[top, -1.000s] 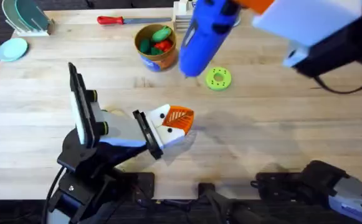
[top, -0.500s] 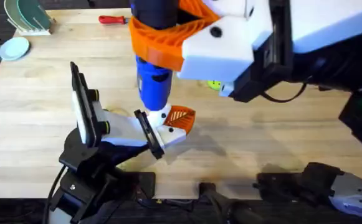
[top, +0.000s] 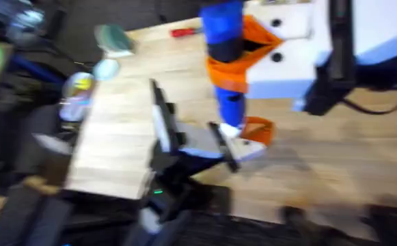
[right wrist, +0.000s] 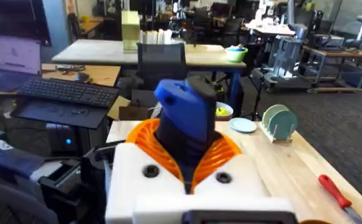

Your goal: Pick up the gripper from the table and insert it into the empty holder that is missing its gripper. Then pick up a screw, insert it into the mounting hole, and use the screwdriver to tighten it. Finally, clean up the table by picking up the vegetable and placing it into the bucket.

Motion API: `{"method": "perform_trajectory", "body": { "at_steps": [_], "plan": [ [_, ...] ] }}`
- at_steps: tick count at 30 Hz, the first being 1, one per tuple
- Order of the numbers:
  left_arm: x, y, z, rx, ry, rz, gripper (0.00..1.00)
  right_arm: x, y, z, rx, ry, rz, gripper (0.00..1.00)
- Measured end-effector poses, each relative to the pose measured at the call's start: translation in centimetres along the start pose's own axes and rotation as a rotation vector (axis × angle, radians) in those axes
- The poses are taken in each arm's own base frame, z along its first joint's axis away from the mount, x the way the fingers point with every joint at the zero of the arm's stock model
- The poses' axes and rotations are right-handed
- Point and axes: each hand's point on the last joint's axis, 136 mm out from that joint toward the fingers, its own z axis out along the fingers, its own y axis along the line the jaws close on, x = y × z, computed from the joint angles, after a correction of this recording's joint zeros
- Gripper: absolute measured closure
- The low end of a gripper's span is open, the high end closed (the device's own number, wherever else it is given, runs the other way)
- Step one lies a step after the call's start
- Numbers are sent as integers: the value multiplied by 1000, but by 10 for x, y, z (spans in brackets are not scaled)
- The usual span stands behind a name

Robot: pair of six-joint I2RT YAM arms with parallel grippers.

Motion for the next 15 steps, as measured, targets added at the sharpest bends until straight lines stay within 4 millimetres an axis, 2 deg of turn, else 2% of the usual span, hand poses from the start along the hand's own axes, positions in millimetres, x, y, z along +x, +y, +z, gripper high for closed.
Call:
{"method": "perform_trajectory", "body": {
  "at_steps": [1, 4, 15],
  "plan": [
    [0, 0, 0, 0, 0, 0, 996, 12, -3, 5, 0, 26, -1, 984],
    [0, 0, 0, 0, 1, -1, 996, 26, -6, 8, 3, 57, 8, 984],
    [0, 0, 0, 0, 1, -1, 997, 29, -9, 9, 17, 64, 14, 984]
  ]
}}
